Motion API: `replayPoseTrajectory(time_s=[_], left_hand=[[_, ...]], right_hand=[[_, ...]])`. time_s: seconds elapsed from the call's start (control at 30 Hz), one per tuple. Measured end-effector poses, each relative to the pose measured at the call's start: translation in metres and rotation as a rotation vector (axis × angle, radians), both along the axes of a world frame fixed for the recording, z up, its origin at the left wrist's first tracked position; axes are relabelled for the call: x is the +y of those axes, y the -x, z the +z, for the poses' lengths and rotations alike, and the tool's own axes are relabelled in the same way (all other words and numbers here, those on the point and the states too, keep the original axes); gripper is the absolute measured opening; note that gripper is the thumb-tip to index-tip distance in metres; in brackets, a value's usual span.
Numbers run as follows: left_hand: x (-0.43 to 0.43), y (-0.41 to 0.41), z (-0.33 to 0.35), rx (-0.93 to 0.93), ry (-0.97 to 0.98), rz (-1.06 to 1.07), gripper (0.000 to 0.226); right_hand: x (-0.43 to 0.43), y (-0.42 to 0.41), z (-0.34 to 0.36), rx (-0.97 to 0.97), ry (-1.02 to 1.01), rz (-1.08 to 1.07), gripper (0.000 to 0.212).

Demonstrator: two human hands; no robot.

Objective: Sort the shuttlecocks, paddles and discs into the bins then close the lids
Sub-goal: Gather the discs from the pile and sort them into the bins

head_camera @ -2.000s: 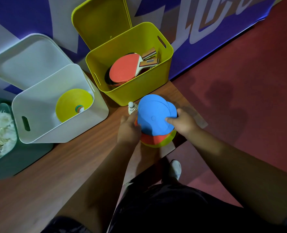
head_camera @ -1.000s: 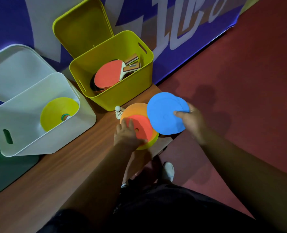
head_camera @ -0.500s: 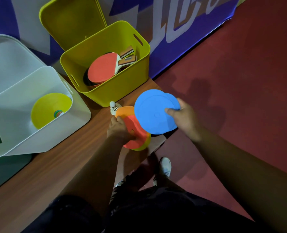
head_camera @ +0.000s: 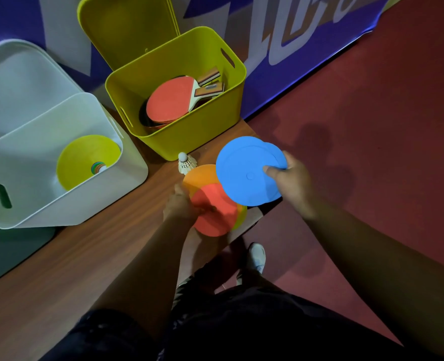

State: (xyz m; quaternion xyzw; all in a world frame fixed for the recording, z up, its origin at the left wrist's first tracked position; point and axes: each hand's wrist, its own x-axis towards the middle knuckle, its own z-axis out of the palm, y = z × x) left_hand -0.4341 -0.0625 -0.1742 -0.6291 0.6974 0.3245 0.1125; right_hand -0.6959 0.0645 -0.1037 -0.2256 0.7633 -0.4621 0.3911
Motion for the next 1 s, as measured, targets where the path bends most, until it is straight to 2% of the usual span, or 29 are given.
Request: replayPoseTrajectory(time_s=[0.1, 0.2, 0.27, 0.33, 0.4, 0.47, 0.53, 0.63, 0.7, 0.77, 0.9, 0.93, 1.0], left_hand=[[0.001, -0.004, -0.001, -0.042, -0.007, -0.028, 0.084], [0.000, -0.007, -0.009, -0.048, -0.013, 0.015, 0.098], [-0.003, -0.012, -0.022, -0.031, -0.003, 0.032, 0.099], [0.000, -0.014, -0.014, -0.016, 0.007, 0.032, 0.079], [0.004, -0.015, -0.002, -0.002, 0.015, 0.012, 0.043], [0.004, -0.015, 0.003, 0.039, 0.024, 0.017, 0.027], [0.005, -0.011, 0.008, 0.067, -0.001, 0.022, 0.044], [0.013, 0.000, 0.012, -0.030, -0.058, -0.003, 0.107], [0.021, 0.005, 0.011, -0.092, -0.049, -0.049, 0.124], [0.025, 0.007, 0.008, -0.108, -0.014, -0.084, 0.123], [0.021, 0.005, 0.000, -0.065, -0.018, -0.010, 0.114], [0.020, 0.004, 0.002, -0.044, -0.021, 0.007, 0.107], [0.018, 0.000, 0.003, 0.043, -0.009, 0.034, 0.074]], right_hand=[[-0.003, 0.000, 0.001, -0.007, 0.000, 0.007, 0.037], [-0.007, 0.001, 0.001, 0.004, -0.009, 0.016, 0.034], [-0.011, 0.001, 0.001, 0.004, -0.008, 0.017, 0.031], [-0.014, 0.001, 0.000, 0.001, -0.004, 0.018, 0.031], [-0.017, 0.001, -0.001, 0.012, -0.007, 0.020, 0.029], [-0.018, 0.002, -0.004, 0.010, -0.013, 0.014, 0.027], [-0.019, 0.003, -0.006, 0.008, -0.023, 0.011, 0.026], [-0.020, 0.004, -0.009, 0.015, -0.020, 0.006, 0.028], [-0.021, 0.004, -0.012, 0.016, -0.025, 0.004, 0.027], [-0.021, 0.002, -0.014, 0.019, -0.028, 0.018, 0.026], [-0.021, -0.001, -0.021, 0.016, -0.014, 0.041, 0.025], [-0.020, -0.002, -0.022, 0.010, -0.010, 0.041, 0.025], [-0.021, -0.003, -0.024, 0.006, -0.006, 0.032, 0.027]])
